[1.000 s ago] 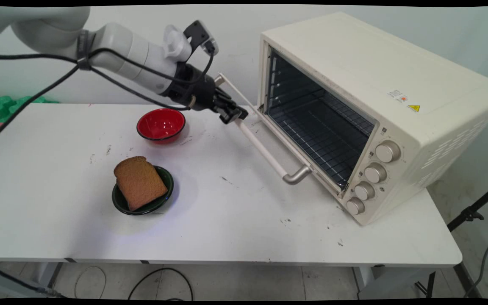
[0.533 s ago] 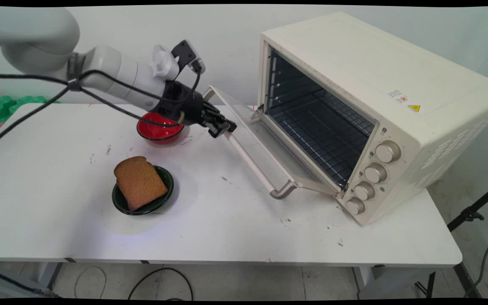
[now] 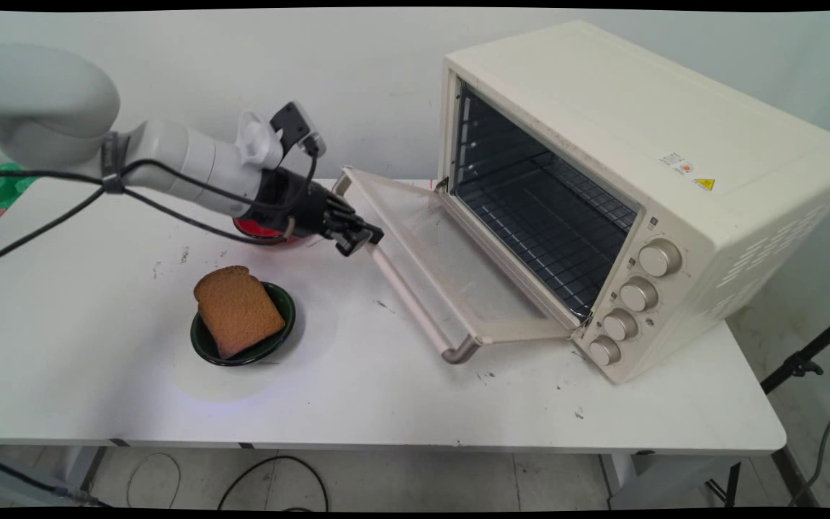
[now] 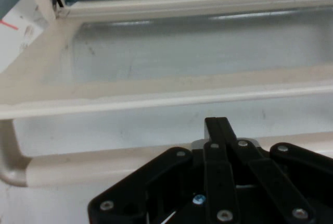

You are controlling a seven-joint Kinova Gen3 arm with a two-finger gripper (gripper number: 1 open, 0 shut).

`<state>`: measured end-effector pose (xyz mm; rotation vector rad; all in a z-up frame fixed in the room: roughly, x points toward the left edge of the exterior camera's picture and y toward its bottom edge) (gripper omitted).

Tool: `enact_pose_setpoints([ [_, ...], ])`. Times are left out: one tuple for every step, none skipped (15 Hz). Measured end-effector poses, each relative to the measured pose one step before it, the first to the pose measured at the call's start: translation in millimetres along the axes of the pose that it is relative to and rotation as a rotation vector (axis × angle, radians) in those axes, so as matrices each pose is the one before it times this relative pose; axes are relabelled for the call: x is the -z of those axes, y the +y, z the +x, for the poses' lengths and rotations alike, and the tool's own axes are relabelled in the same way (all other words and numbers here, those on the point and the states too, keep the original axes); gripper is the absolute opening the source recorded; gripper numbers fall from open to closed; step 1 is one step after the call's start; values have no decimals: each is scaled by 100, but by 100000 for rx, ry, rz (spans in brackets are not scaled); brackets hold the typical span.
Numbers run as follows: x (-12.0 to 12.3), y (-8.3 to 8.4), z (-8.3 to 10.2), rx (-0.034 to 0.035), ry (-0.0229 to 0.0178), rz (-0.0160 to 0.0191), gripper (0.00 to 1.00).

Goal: Open the oven

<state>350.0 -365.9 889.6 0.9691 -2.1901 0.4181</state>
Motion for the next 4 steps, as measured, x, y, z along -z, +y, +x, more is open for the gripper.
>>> enact_pose_setpoints([
  [5,-144,-794,108,34,113,0],
  [-4,-101,-601,56,-51,60,0],
  [3,-130,-699,60,-56,27,0],
  [-18,-90,-592,69,-58,-63,0],
])
